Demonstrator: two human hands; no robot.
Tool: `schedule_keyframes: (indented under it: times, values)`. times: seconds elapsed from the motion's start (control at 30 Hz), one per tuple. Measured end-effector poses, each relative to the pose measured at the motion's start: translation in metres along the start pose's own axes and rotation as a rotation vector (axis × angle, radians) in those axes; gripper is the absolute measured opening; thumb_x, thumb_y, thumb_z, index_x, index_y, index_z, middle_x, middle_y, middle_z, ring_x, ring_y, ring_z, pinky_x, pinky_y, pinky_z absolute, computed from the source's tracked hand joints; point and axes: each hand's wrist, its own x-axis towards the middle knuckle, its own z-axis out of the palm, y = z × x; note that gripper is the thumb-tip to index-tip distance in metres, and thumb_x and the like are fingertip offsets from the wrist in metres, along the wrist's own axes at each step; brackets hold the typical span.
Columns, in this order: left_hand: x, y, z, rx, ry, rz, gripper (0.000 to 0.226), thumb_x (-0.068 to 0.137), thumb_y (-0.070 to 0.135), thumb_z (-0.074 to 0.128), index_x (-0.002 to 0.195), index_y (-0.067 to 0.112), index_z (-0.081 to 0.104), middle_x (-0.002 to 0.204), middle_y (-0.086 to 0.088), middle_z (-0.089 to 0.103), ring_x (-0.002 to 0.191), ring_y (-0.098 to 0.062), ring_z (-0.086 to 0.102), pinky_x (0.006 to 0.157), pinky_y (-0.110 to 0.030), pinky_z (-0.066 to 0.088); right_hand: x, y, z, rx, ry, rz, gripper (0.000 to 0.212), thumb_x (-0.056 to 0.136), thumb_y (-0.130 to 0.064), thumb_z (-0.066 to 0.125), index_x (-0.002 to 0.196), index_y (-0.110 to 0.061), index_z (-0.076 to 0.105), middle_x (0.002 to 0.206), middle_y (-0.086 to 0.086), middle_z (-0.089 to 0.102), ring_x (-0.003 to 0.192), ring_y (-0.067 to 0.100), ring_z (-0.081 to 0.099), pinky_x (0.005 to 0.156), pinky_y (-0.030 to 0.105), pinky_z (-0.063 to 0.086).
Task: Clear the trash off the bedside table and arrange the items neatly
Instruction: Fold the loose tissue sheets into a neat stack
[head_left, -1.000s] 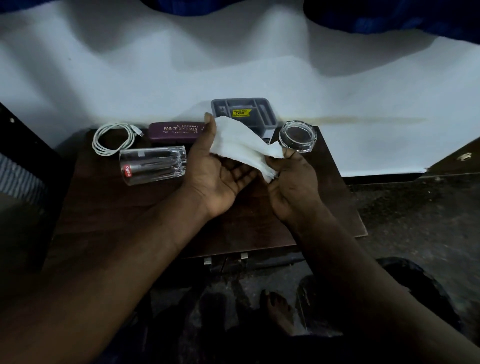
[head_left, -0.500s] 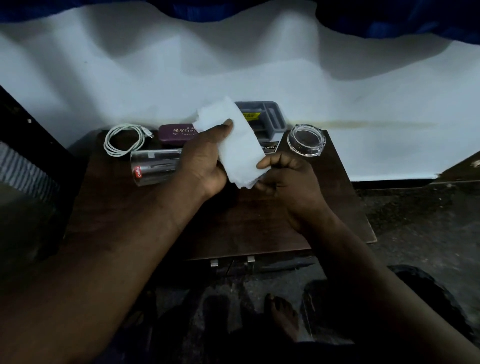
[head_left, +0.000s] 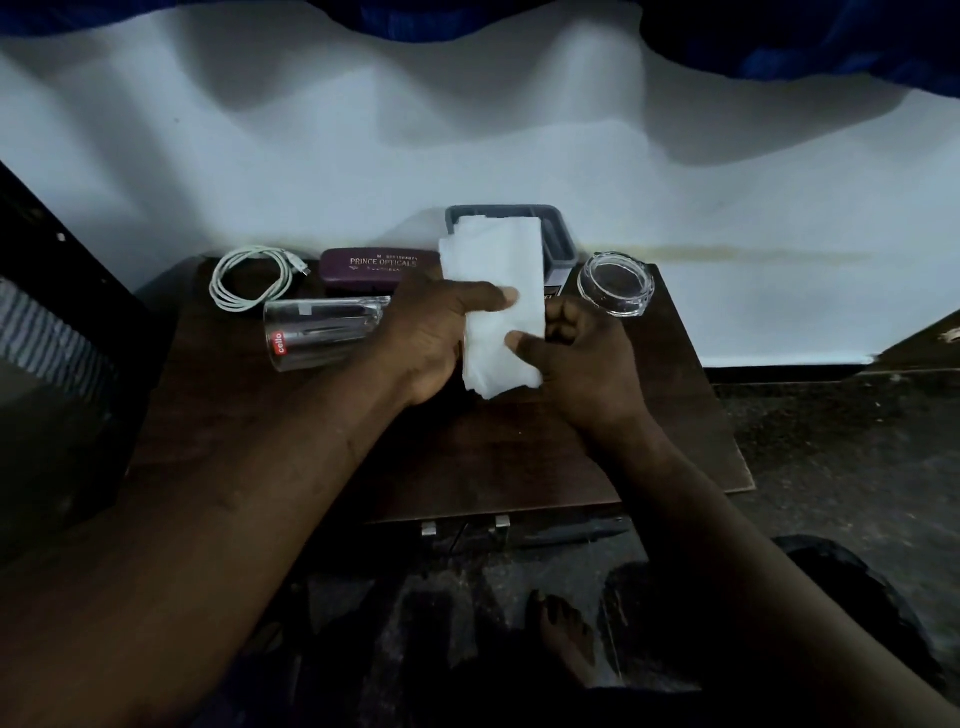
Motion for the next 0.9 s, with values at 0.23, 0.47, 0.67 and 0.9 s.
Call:
schedule_keyframes:
  times: [0.23,0.47,0.67,0.9]
  values:
    - [0.006,-0.024,-0.007,0.364,0.113,0.065,0.032,0.086,0.005,0.077,0.118,0.009,0.073,0.108,-0.007,0.078,0.098,-0.026,0.076,0.091,-0.051,0.06,0.002,0.012,0.004,-0.109,0.058,0.005,0.025,0.084,-0.013,0.082,0.108,-0.018,0.075,0.097,-0.003,0.079,0.092,0.016,0.076,0.089,0.048,0.062]
    - [0.003,-0.022,-0.01,0.794,0.112,0.282,0.038,0.079,0.029,0.075,0.116,0.021,0.076,0.106,0.004,0.079,0.098,-0.014,0.074,0.088,-0.033,0.058,0.014,0.018,0.008,-0.254,0.152,-0.036,0.021,0.082,-0.023,0.082,0.101,-0.018,0.075,0.089,-0.004,0.077,0.086,0.016,0.074,0.083,0.044,0.061]
    - [0.002,-0.03,-0.023,1.236,0.133,0.327,0.035,0.079,0.013,0.075,0.114,0.016,0.075,0.112,-0.011,0.076,0.103,-0.033,0.07,0.073,-0.023,0.041,0.016,0.031,0.017,-0.439,0.104,-0.03,0.021,0.08,-0.022,0.079,0.099,-0.017,0.072,0.09,0.003,0.076,0.091,0.027,0.072,0.076,0.035,0.055]
    - [0.012,-0.019,-0.026,1.098,0.22,0.367,0.012,0.082,0.021,0.079,0.09,0.015,0.072,0.083,0.006,0.073,0.078,-0.015,0.069,0.069,-0.032,0.052,0.03,0.012,0.011,-0.26,0.173,-0.065,0.017,0.083,-0.018,0.083,0.096,-0.024,0.074,0.086,-0.01,0.077,0.082,0.004,0.073,0.081,0.028,0.059]
